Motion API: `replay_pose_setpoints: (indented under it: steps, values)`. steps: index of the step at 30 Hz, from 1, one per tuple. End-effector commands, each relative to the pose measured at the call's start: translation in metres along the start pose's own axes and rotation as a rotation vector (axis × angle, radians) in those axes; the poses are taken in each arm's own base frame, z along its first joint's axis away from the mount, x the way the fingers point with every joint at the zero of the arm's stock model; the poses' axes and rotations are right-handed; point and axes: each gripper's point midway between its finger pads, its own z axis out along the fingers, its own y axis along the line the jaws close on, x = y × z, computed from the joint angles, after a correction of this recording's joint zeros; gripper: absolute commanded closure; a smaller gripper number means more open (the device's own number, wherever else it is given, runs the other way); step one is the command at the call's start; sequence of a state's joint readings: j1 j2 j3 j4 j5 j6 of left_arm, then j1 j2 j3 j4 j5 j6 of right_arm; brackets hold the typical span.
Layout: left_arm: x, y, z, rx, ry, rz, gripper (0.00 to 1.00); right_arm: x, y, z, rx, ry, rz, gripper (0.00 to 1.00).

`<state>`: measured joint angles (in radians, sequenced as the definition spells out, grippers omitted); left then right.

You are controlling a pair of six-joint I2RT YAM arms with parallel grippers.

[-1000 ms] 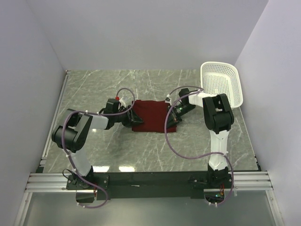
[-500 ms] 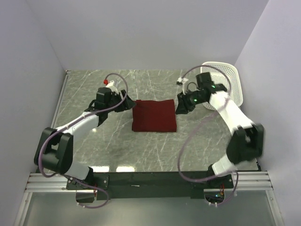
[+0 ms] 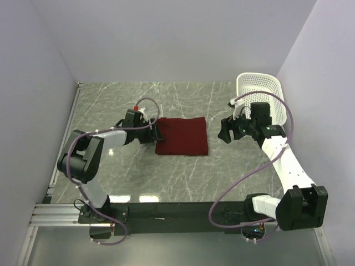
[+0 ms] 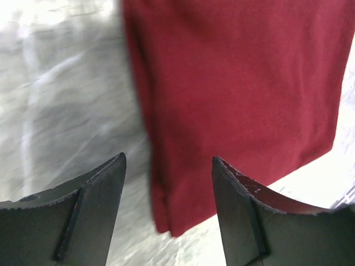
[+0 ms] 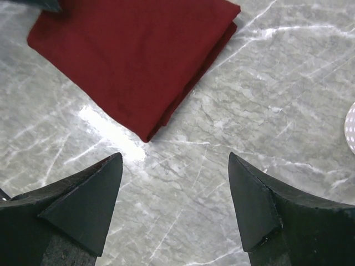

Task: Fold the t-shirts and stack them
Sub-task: Neatly place the folded tshirt to the corner

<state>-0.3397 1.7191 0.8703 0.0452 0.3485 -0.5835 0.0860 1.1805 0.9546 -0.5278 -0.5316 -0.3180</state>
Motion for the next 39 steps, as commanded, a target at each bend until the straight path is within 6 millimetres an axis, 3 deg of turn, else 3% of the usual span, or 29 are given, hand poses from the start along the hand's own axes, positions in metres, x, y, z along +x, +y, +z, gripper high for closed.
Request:
replay_pose_setpoints:
  steps: [1, 3, 6, 7, 9, 10, 14, 17, 19, 20, 22, 23, 24, 27, 29, 32, 34, 36, 39]
  values:
    - [0.013, -0.014, 0.012, 0.029, 0.078, 0.01, 0.32, -0.019, 0.001, -0.005, -0.025, -0.078, -0.007, 0.17]
    - [0.021, -0.02, 0.022, 0.035, 0.106, 0.03, 0.35, -0.018, 0.002, -0.005, -0.036, -0.078, -0.004, 0.17]
    - [0.033, -0.016, 0.03, 0.005, 0.16, 0.019, 0.48, -0.017, 0.002, -0.007, -0.046, -0.081, 0.003, 0.17]
    - [0.034, -0.01, 0.031, -0.022, 0.163, 0.013, 0.66, -0.018, 0.003, -0.008, -0.049, -0.086, 0.004, 0.17]
    - [0.026, -0.004, 0.032, -0.06, 0.148, 0.015, 0.85, -0.018, 0.0, -0.01, -0.046, -0.091, 0.012, 0.17]
    - [0.021, 0.005, 0.03, -0.116, 0.129, 0.015, 0.99, -0.02, 0.001, -0.012, -0.05, -0.101, 0.009, 0.17]
    - [-0.04, 0.03, 0.007, -0.218, -0.024, 0.015, 0.99, -0.02, 0.001, -0.014, -0.055, -0.106, 0.015, 0.17]
    - [-0.098, 0.076, -0.022, -0.293, -0.099, -0.032, 0.99, -0.019, 0.002, -0.014, -0.057, -0.107, 0.016, 0.17]
    - [-0.119, 0.098, -0.031, -0.326, -0.107, -0.041, 0.99, -0.021, 0.002, -0.015, -0.058, -0.113, 0.01, 0.17]
    - [-0.143, 0.122, -0.04, -0.375, -0.135, -0.052, 0.99, -0.022, 0.003, -0.016, -0.063, -0.113, 0.01, 0.17]
    - [-0.154, 0.149, -0.051, -0.437, -0.134, -0.084, 0.99, -0.022, 0.003, -0.017, -0.065, -0.116, 0.01, 0.17]
    - [-0.176, 0.157, -0.059, -0.459, -0.172, -0.074, 0.99, -0.023, 0.004, -0.018, -0.066, -0.12, 0.009, 0.17]
    - [-0.177, 0.187, -0.066, -0.531, -0.162, -0.11, 0.99, -0.024, 0.005, -0.019, -0.067, -0.125, 0.005, 0.17]
    - [-0.196, 0.234, -0.078, -0.621, -0.173, -0.159, 0.96, -0.024, 0.006, -0.021, -0.071, -0.129, 0.002, 0.17]
    - [-0.198, 0.263, -0.082, -0.662, -0.157, -0.196, 0.93, -0.025, 0.007, -0.022, -0.074, -0.131, -0.002, 0.17]
    - [-0.207, 0.296, -0.091, -0.747, -0.163, -0.204, 0.81, -0.024, 0.007, -0.022, -0.079, -0.129, -0.003, 0.17]
    - [-0.211, 0.31, -0.097, -0.793, -0.154, -0.185, 0.69, -0.024, 0.008, -0.021, -0.086, -0.127, 0.0, 0.17]
    - [-0.229, 0.32, -0.105, -0.834, -0.183, -0.169, 0.61, -0.022, 0.008, -0.02, -0.089, -0.123, 0.003, 0.17]
    - [-0.246, 0.328, -0.116, -0.842, -0.241, -0.187, 0.57, -0.022, 0.009, -0.02, -0.092, -0.124, 0.005, 0.17]
